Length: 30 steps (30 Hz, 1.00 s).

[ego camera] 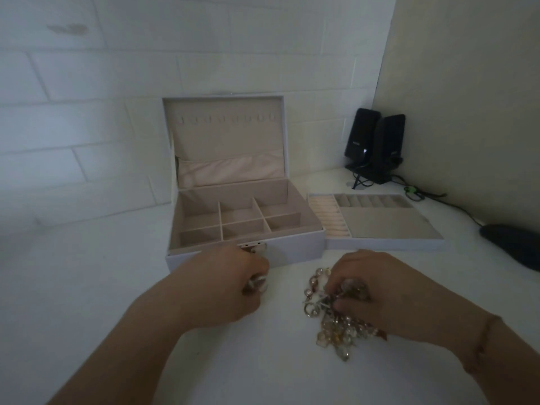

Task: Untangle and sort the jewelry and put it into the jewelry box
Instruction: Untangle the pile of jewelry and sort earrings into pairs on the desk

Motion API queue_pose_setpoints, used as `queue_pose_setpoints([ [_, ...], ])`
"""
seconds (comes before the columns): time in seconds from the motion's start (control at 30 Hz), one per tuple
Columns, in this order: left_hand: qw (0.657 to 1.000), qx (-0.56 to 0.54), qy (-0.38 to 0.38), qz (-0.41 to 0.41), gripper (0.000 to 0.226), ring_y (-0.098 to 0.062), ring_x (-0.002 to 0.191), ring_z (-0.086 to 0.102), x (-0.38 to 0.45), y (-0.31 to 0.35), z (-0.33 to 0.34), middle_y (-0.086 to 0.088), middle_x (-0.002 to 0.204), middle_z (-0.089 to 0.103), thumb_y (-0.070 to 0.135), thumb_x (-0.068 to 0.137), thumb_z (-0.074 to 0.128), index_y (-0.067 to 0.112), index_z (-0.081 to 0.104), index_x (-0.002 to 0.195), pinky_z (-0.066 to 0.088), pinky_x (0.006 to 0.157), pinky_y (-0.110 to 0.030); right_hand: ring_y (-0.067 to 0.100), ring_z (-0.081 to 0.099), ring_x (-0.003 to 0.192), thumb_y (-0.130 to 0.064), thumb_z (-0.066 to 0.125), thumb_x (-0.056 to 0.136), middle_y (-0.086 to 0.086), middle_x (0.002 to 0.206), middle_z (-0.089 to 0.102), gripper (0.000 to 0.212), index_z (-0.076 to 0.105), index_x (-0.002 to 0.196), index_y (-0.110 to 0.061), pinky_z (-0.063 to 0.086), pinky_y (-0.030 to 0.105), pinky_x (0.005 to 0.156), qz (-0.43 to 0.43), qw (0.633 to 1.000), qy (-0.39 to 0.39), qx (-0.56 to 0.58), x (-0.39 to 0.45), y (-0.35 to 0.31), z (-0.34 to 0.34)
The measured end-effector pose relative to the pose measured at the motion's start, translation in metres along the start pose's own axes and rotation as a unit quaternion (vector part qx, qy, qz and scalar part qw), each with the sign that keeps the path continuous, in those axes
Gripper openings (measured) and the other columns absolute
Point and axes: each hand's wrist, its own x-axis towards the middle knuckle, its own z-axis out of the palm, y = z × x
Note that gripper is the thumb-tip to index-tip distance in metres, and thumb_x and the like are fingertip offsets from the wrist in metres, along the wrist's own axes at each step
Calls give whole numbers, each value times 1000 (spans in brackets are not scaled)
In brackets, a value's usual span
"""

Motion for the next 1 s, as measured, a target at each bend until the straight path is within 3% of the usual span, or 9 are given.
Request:
queue_pose_setpoints([
  [0.07,999,17,-36,-33,10,-9,87,54,-5,2,-3,11,98,58,32,87,53,30,52,97,42,69,-21,-8,52,94,-46,66,80,-25,95,60,14,63,91,-39,43,17,87,10,1000,-19,4,-4,3,-7],
  [0.17,995,36,-50,-77,31,-8,97,53,-9,2,-6,15,111,53,31,91,51,39,47,120,36,70,-18,-9,56,87,-45,71,77,-25,89,63,13,62,85,-42,43,12,76,32,998,-51,11,-10,7,-19],
  [0.23,994,56,-34,-86,43,-8,114,53,-12,2,-5,18,127,51,33,91,51,43,40,132,40,84,-22,-9,59,81,-41,73,76,-22,84,65,11,63,79,-39,44,11,70,49,995,-85,23,-13,8,-29],
  [0.33,994,72,-11,-80,58,-8,128,47,-18,4,-4,21,145,42,42,88,50,47,29,141,42,99,-26,-6,59,84,-47,69,77,-23,85,65,11,65,81,-37,47,16,75,65,992,-107,17,-16,6,-36],
  [0.5,994,37,58,-82,57,-8,118,55,-20,7,-15,23,131,51,39,89,54,50,34,141,43,93,-24,-10,49,103,-45,56,88,-31,109,56,23,57,111,-46,40,16,94,16,998,56,7,-2,3,-10],
  [0.57,994,28,83,-71,46,-12,109,61,-16,6,-16,21,122,59,26,90,51,48,50,130,50,87,-28,-5,40,119,-36,57,90,-27,126,51,33,55,122,-43,32,20,105,-19,999,38,4,4,2,2],
  [0.67,996,-14,86,-13,33,-7,96,63,-10,9,-13,18,106,66,28,87,48,41,65,112,54,79,-27,3,38,117,-29,57,91,-21,128,53,33,59,123,-37,33,22,103,-51,998,10,-35,10,3,11],
  [0.83,993,-81,-23,78,33,3,108,50,-3,22,-2,21,114,58,46,89,59,41,59,122,41,95,-19,-2,43,106,-33,63,86,-25,109,56,22,64,108,-39,38,20,97,-28,999,-10,-26,7,7,8],
  [1.0,995,-65,-46,52,36,3,107,48,0,14,4,20,113,57,46,87,64,41,58,122,41,96,-22,-7,47,102,-41,68,80,-26,107,53,28,58,107,-45,39,18,96,19,996,-84,-15,-7,13,-10],
])
